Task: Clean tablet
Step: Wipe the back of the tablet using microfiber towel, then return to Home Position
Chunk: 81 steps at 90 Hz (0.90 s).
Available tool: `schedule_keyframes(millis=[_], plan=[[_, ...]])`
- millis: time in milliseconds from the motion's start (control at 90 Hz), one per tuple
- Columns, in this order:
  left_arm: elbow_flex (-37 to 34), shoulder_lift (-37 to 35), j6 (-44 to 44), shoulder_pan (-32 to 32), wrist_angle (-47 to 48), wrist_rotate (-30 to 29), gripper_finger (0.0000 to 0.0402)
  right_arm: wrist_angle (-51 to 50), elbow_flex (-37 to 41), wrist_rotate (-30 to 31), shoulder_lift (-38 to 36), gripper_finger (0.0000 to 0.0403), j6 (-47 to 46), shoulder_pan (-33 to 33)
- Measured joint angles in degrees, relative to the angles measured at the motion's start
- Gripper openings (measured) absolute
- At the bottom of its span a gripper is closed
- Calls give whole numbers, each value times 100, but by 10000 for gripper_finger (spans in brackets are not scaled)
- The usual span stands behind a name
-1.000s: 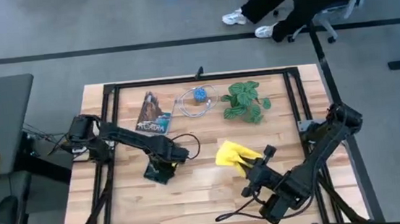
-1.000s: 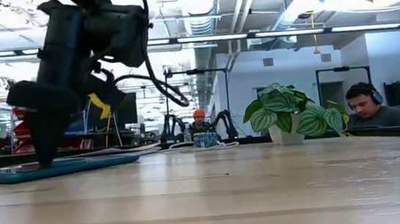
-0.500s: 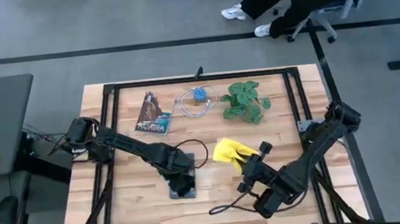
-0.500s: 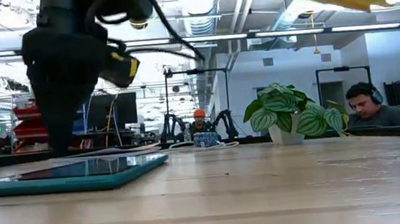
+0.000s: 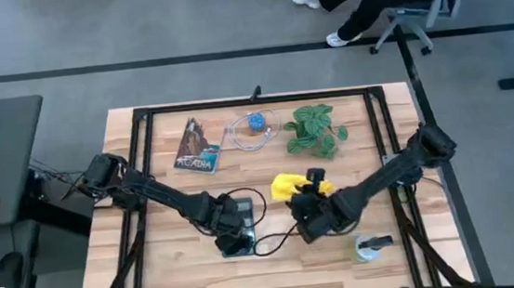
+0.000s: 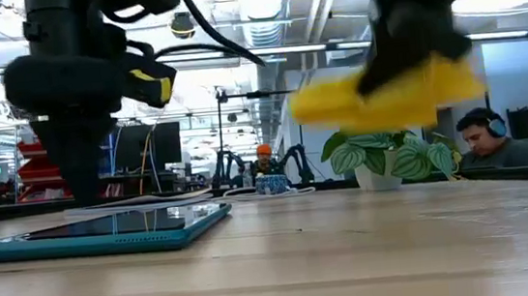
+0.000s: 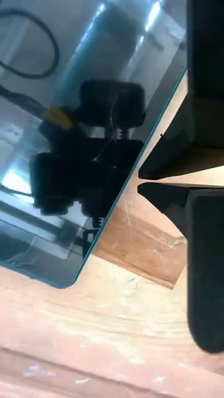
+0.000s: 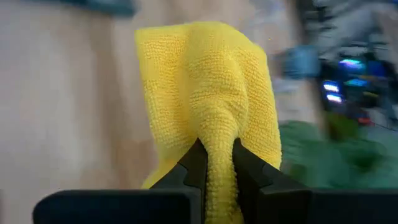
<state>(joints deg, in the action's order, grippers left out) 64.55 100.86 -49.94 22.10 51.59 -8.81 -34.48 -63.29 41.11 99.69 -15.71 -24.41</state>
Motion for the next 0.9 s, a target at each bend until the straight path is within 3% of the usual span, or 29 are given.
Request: schedule_keyframes(millis=[178, 378, 556, 733, 900], plan=[[0, 0, -167, 123, -1, -116, 3, 1493, 681, -1386, -1, 25, 1397, 424], [0, 0, -177, 213, -4, -288, 3, 1521, 995, -1700, -4, 40, 1453, 746], [0, 0, 11, 229, -50, -474, 3, 1286, 849, -1896, -26, 123, 1445, 753], [0, -223, 559, 184, -256, -516, 3, 63, 78, -2218, -234, 227, 1424, 742], [-78, -1125, 900, 95, -299, -1376, 3, -456, -201, -2643, -960, 271, 1421, 843]])
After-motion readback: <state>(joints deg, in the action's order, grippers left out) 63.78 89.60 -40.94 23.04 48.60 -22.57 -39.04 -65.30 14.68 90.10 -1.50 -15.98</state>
